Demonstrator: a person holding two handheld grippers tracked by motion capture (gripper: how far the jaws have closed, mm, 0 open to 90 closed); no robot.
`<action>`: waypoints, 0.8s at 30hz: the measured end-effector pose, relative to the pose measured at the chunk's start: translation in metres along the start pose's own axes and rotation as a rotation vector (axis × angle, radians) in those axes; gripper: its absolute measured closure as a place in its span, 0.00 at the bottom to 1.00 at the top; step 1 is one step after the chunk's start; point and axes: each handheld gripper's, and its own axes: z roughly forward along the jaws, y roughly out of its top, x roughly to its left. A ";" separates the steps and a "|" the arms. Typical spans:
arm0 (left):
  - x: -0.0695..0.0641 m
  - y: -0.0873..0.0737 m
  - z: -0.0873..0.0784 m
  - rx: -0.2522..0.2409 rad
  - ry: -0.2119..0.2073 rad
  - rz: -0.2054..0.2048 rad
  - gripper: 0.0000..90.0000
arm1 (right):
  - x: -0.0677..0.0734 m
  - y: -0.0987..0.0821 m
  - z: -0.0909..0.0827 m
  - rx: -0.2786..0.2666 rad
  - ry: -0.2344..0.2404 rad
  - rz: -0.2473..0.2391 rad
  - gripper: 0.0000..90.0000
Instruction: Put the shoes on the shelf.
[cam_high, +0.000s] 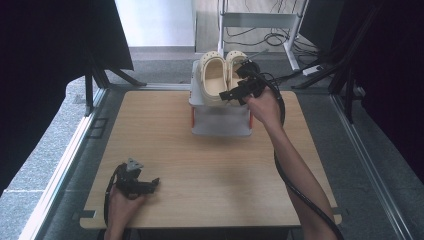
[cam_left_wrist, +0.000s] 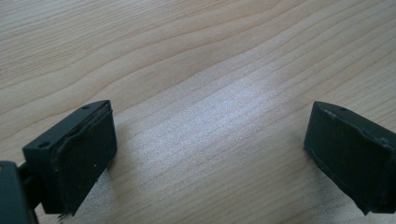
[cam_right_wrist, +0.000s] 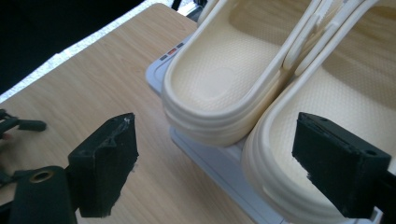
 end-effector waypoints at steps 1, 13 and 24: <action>0.000 0.000 0.000 0.000 0.000 0.000 0.02 | 0.000 -0.002 -0.003 -0.014 -0.001 0.004 0.14; 0.000 0.000 0.000 0.000 0.001 0.003 0.02 | 0.004 -0.038 -0.035 -0.078 0.019 -0.020 0.11; 0.000 0.000 0.000 0.000 0.004 0.001 0.02 | -0.002 -0.084 -0.053 -0.071 0.022 0.001 0.13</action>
